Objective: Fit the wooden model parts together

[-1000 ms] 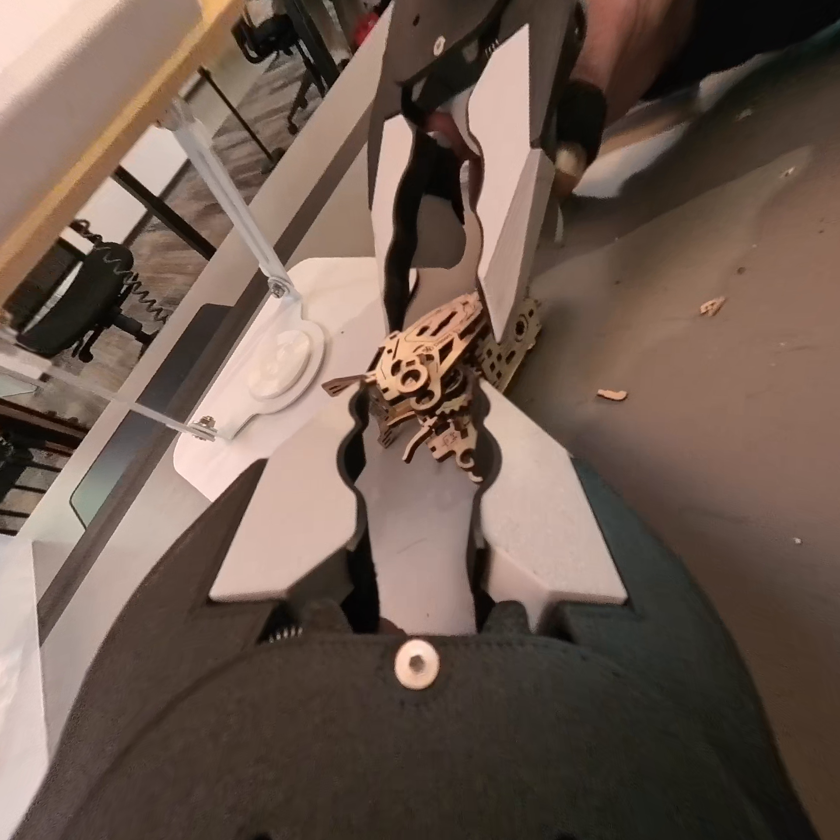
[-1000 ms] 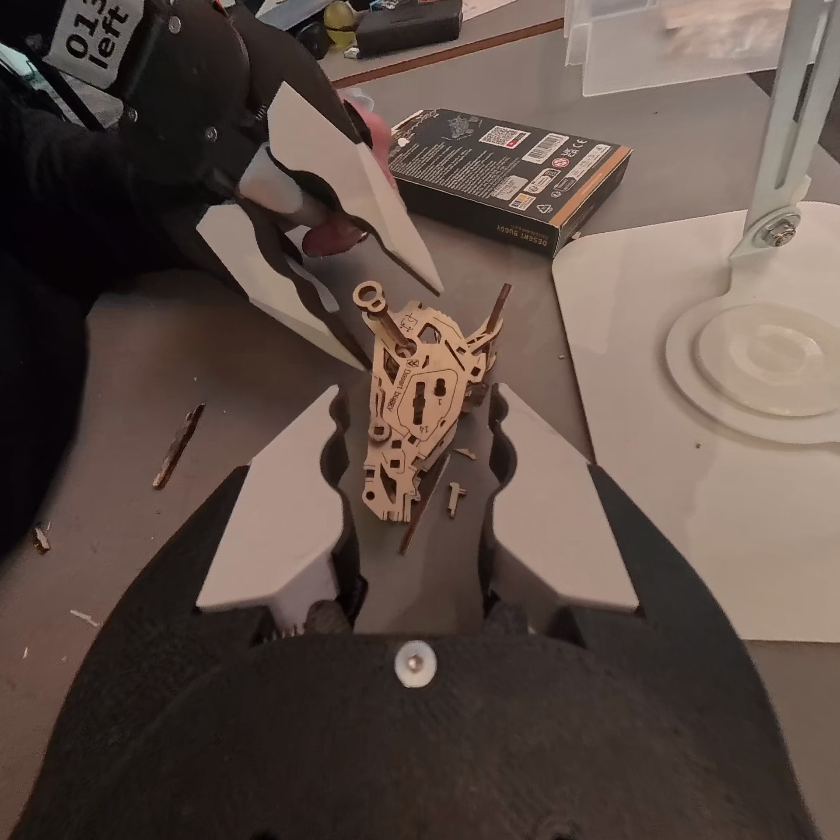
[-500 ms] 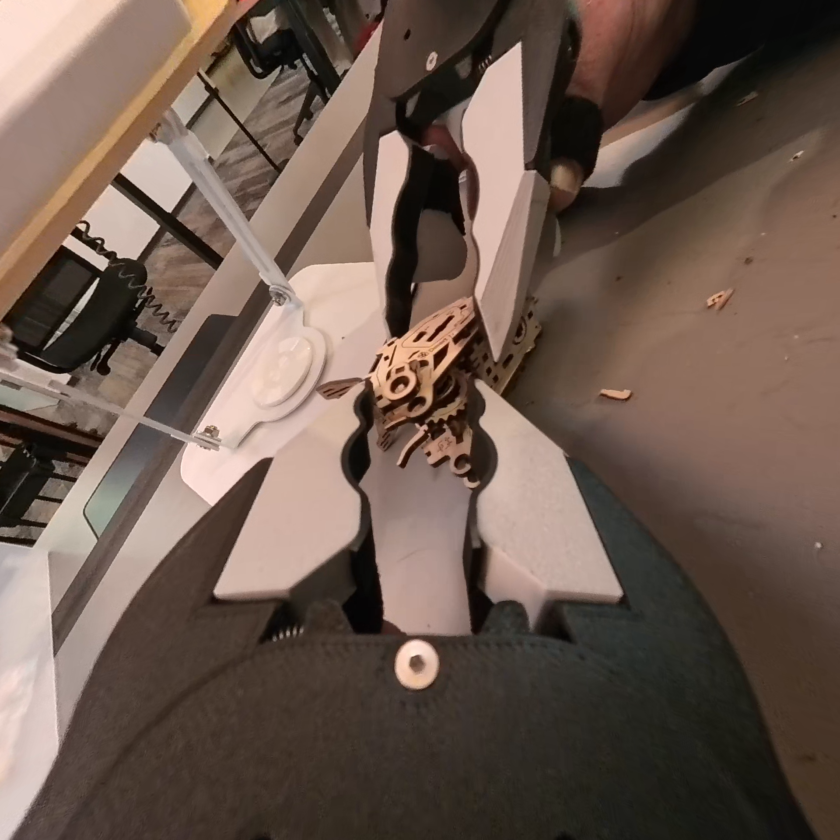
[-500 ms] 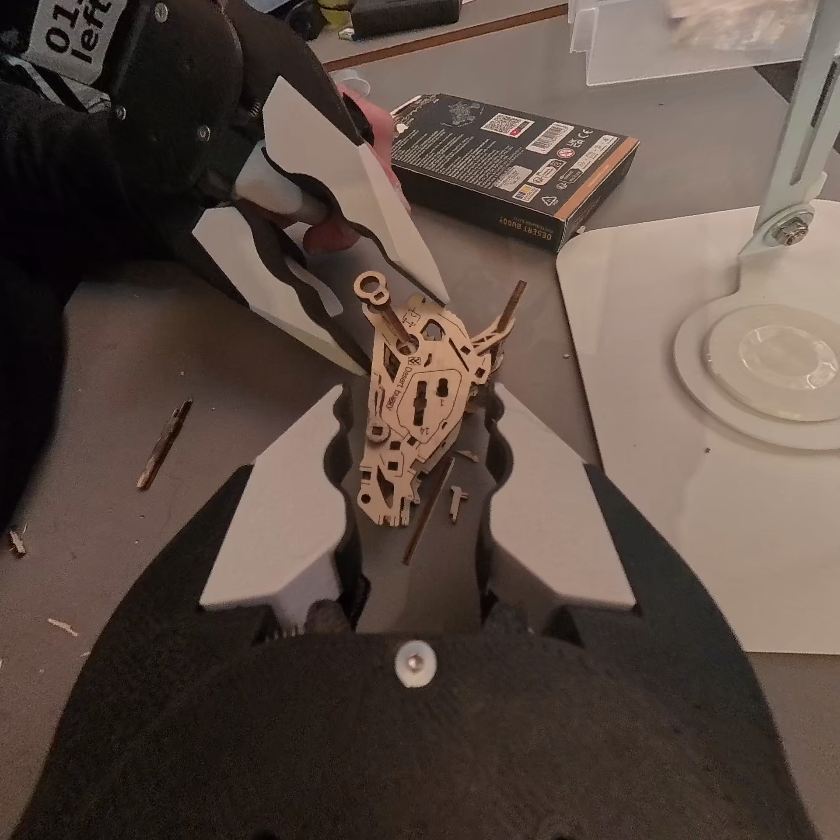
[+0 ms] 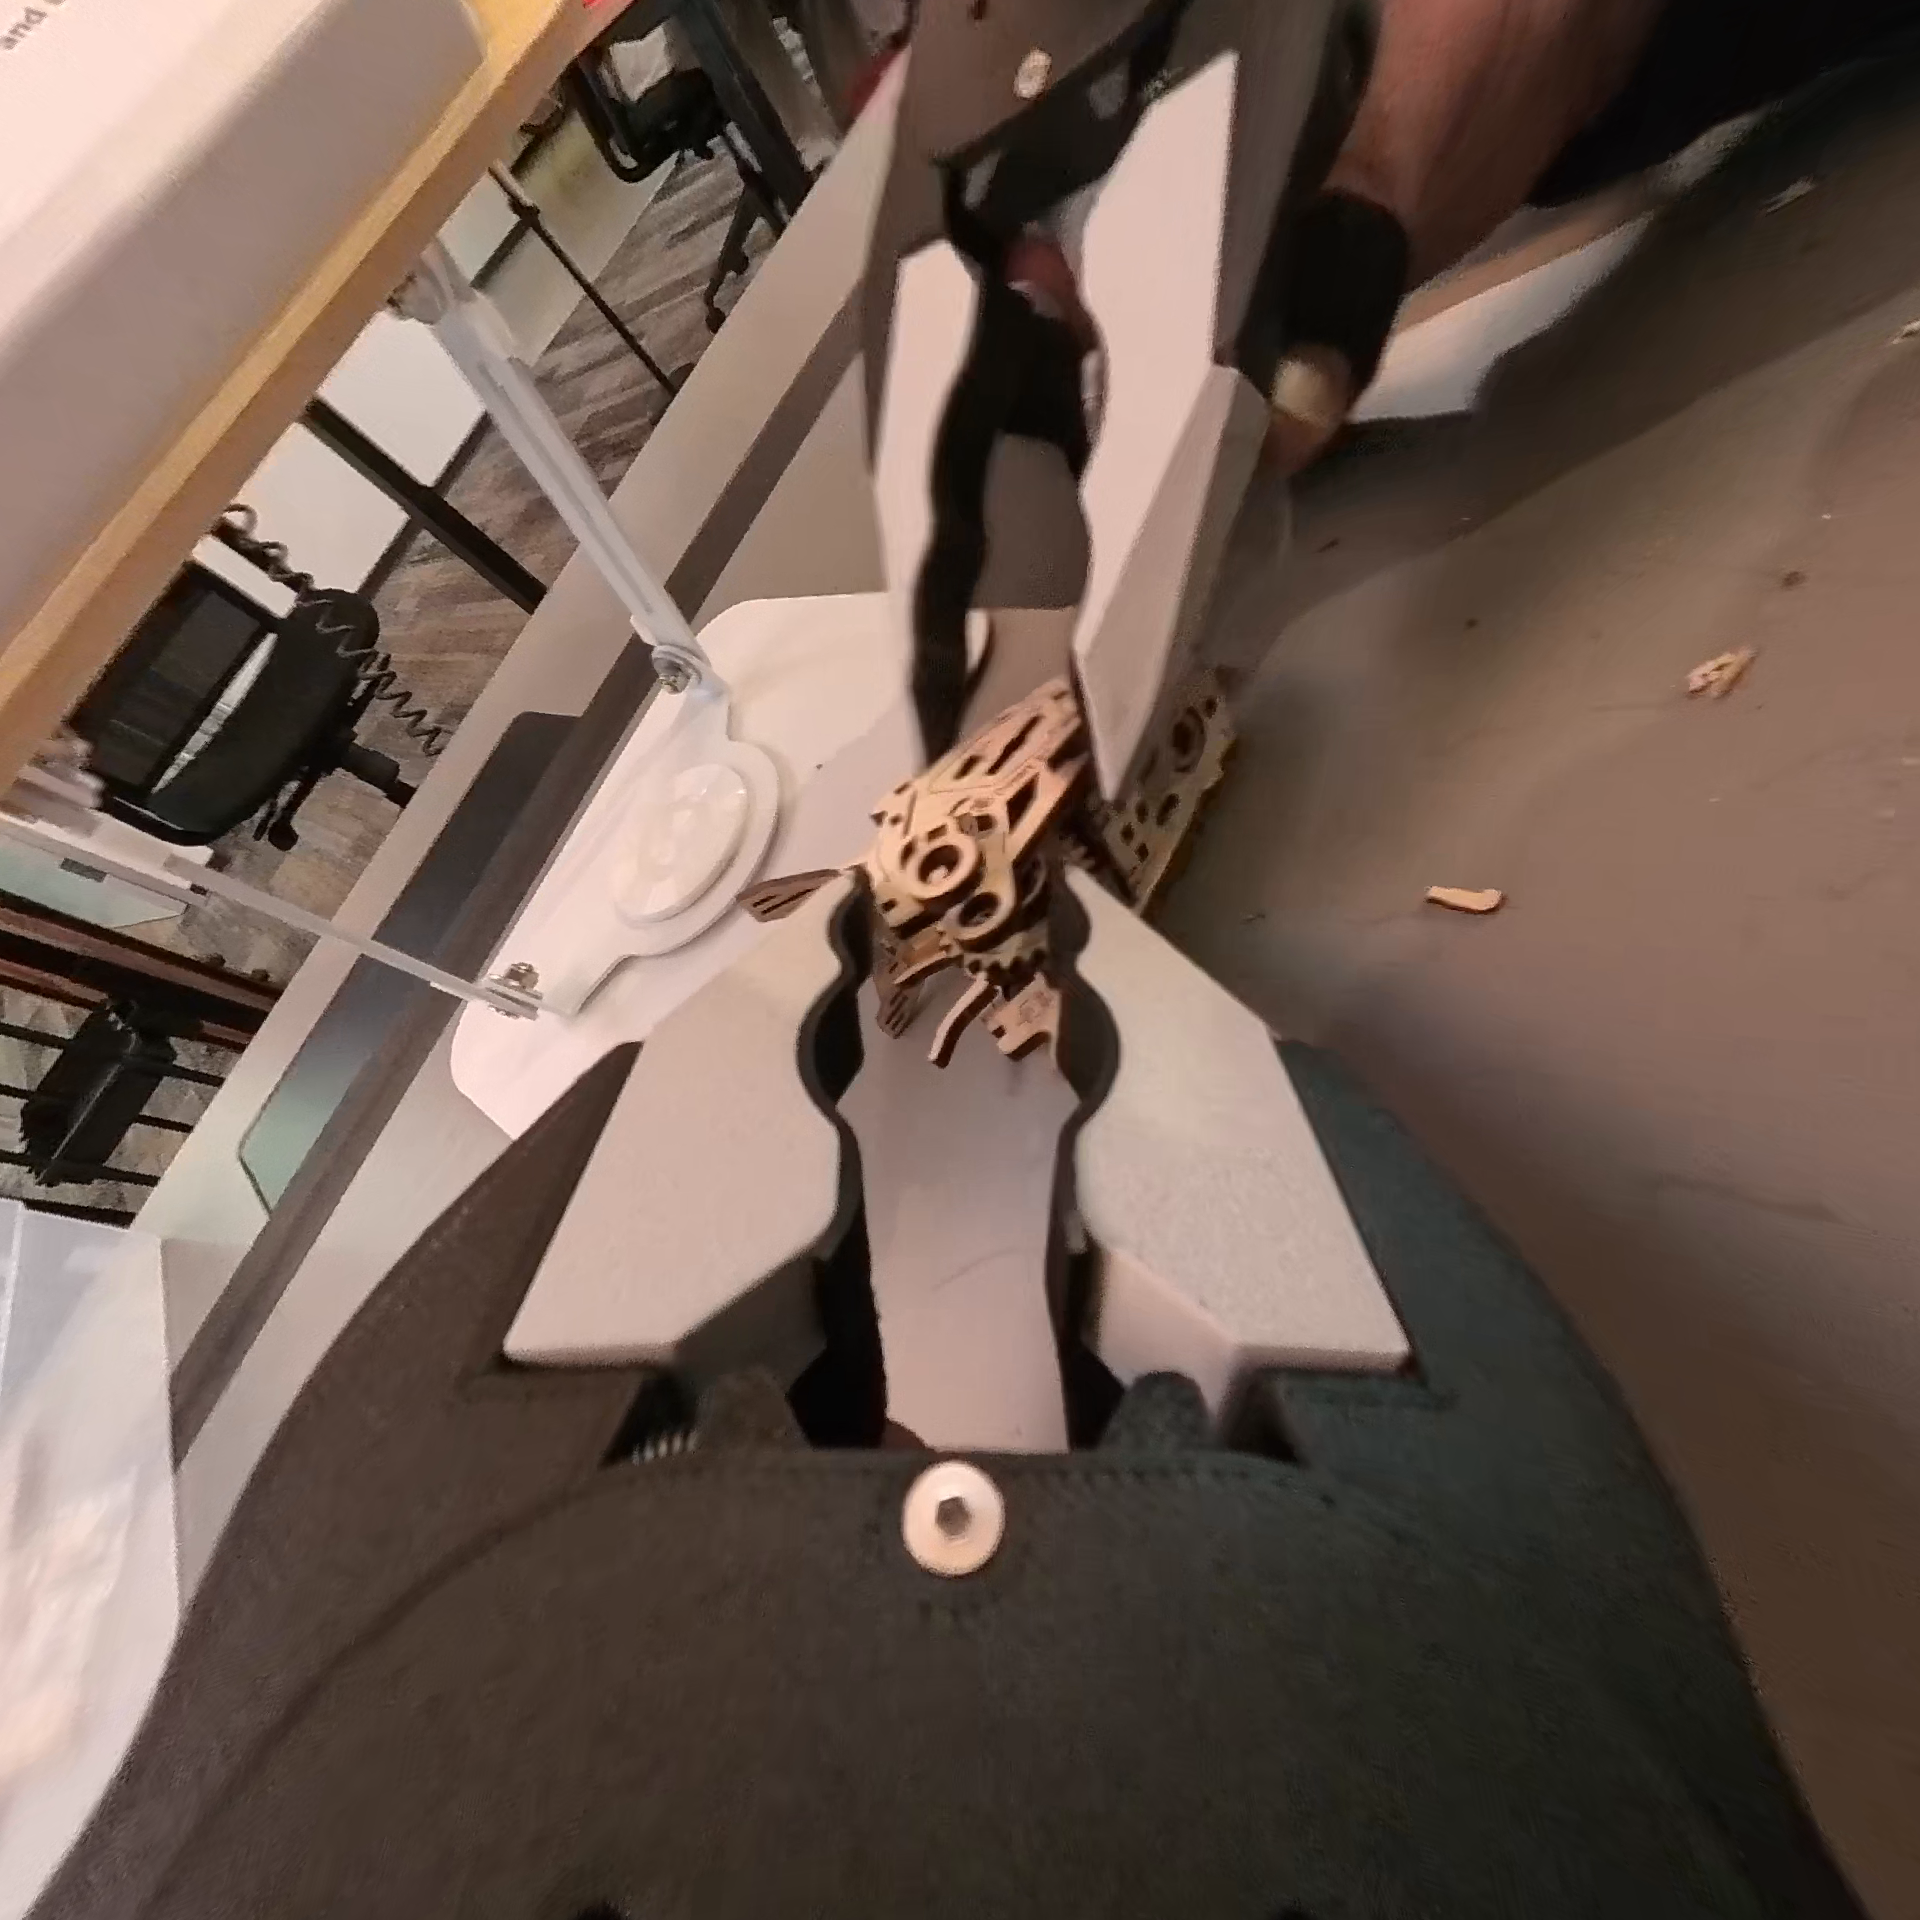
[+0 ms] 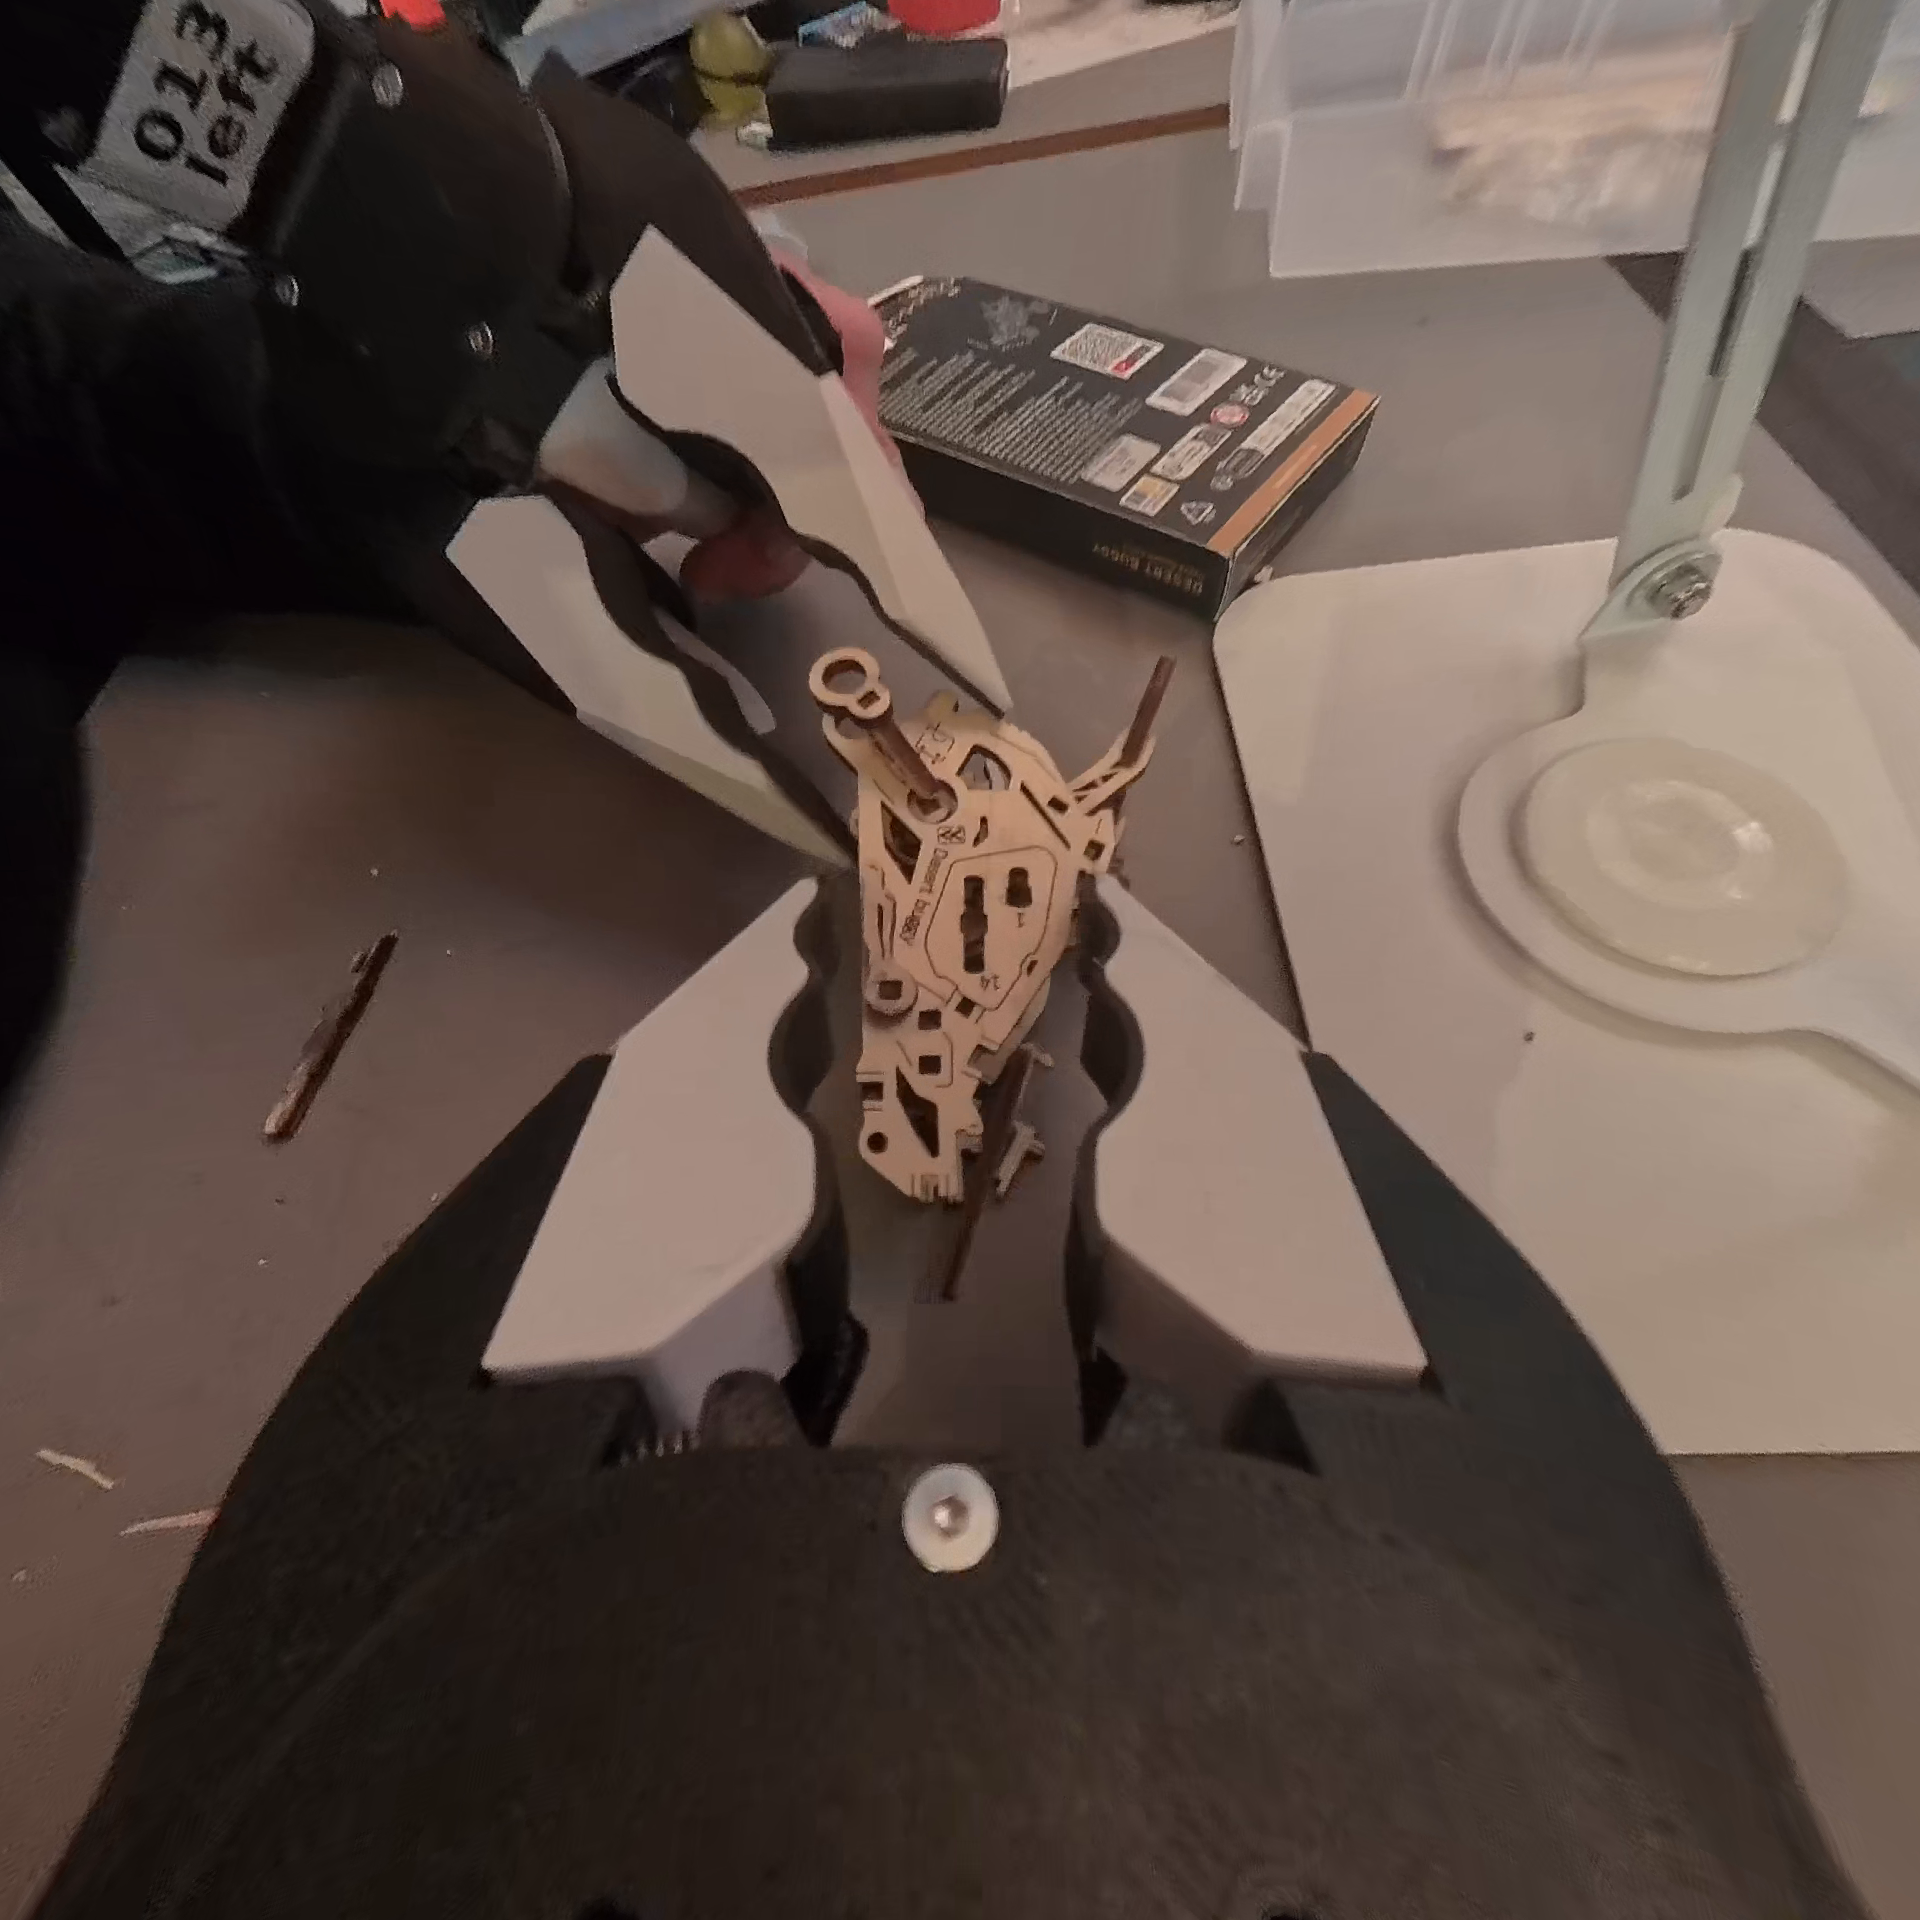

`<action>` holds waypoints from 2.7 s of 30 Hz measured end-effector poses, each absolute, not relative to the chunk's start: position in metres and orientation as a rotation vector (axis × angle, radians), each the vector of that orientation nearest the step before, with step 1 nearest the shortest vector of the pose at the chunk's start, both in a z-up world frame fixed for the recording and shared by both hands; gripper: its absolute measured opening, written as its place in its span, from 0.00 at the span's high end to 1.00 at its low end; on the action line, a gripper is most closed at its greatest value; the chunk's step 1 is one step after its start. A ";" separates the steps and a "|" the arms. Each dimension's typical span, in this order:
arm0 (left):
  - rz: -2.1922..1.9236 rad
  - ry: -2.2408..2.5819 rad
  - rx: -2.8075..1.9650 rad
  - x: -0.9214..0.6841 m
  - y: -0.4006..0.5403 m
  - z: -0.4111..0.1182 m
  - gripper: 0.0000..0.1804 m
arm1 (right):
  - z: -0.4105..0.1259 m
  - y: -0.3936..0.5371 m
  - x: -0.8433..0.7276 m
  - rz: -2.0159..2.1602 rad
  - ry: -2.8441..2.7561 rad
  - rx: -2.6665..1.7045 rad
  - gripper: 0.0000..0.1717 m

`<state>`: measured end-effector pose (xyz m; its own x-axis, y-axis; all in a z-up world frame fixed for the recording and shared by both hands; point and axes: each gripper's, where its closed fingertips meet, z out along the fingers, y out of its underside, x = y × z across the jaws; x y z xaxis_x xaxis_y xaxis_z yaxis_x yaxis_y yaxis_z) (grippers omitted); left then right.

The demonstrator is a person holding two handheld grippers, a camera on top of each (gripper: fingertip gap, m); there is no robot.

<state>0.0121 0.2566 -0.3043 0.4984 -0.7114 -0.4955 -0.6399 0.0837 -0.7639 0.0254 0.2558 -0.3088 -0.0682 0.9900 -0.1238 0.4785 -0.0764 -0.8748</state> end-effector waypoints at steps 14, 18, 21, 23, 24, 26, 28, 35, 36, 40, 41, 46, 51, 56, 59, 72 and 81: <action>-0.047 1.222 -1.578 0.009 0.256 -0.304 0.82 | -0.297 0.254 0.026 0.934 -1.638 -1.444 0.79; -0.043 1.218 -1.577 0.009 0.257 -0.304 0.82 | -0.297 0.254 0.026 0.807 -1.667 -1.368 0.82; -0.035 1.215 -1.578 0.009 0.259 -0.305 0.82 | -0.299 0.249 0.025 0.777 -1.695 -1.321 0.83; -0.041 1.215 -1.577 0.009 0.259 -0.305 0.84 | -0.307 0.250 0.024 0.715 -1.723 -1.312 0.83; -0.050 1.208 -1.580 0.009 0.259 -0.305 0.84 | -0.309 0.250 0.024 0.694 -1.725 -1.305 0.83; -0.057 1.203 -1.583 0.009 0.260 -0.305 0.83 | -0.308 0.251 0.023 0.710 -1.713 -1.312 0.84; -0.049 1.194 -1.579 0.009 0.261 -0.304 0.81 | -0.308 0.252 0.024 0.706 -1.709 -1.307 0.84; -0.048 1.157 -1.577 0.009 0.266 -0.302 0.70 | -0.308 0.252 0.023 0.704 -1.697 -1.308 0.84; -0.052 1.150 -1.581 0.011 0.266 -0.303 0.70 | -0.308 0.252 0.023 0.702 -1.694 -1.306 0.85; -0.034 1.137 -1.578 0.013 0.268 -0.304 0.67 | -0.308 0.253 0.022 0.688 -1.691 -1.298 0.85; -0.047 1.144 -1.579 0.014 0.267 -0.305 0.69 | -0.309 0.253 0.022 0.684 -1.691 -1.297 0.85; -0.075 1.144 -1.586 0.013 0.266 -0.307 0.75 | -0.309 0.254 0.022 0.675 -1.691 -1.302 0.84; -0.068 1.132 -1.597 0.010 0.269 -0.308 0.77 | -0.304 0.254 0.020 0.630 -1.686 -1.267 0.82; -0.072 1.124 -1.600 0.009 0.271 -0.307 0.79 | -0.311 0.252 0.016 0.551 -1.722 -1.235 0.79; -0.071 1.117 -1.599 0.007 0.272 -0.306 0.81 | -0.311 0.253 0.016 0.533 -1.725 -1.226 0.81; -0.090 1.113 -1.589 0.004 0.272 -0.304 0.79 | -0.313 0.255 0.016 0.439 -1.740 -1.179 0.80; -0.161 1.090 -1.495 0.003 0.265 -0.286 0.94 | -0.314 0.256 0.016 0.410 -1.737 -1.156 0.81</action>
<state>0.0034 0.2652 -0.2863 0.5488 -0.6892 -0.4731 -0.5226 0.1589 -0.8376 0.0157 0.2561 -0.3138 -0.0762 0.8423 0.5337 0.5150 0.4916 -0.7023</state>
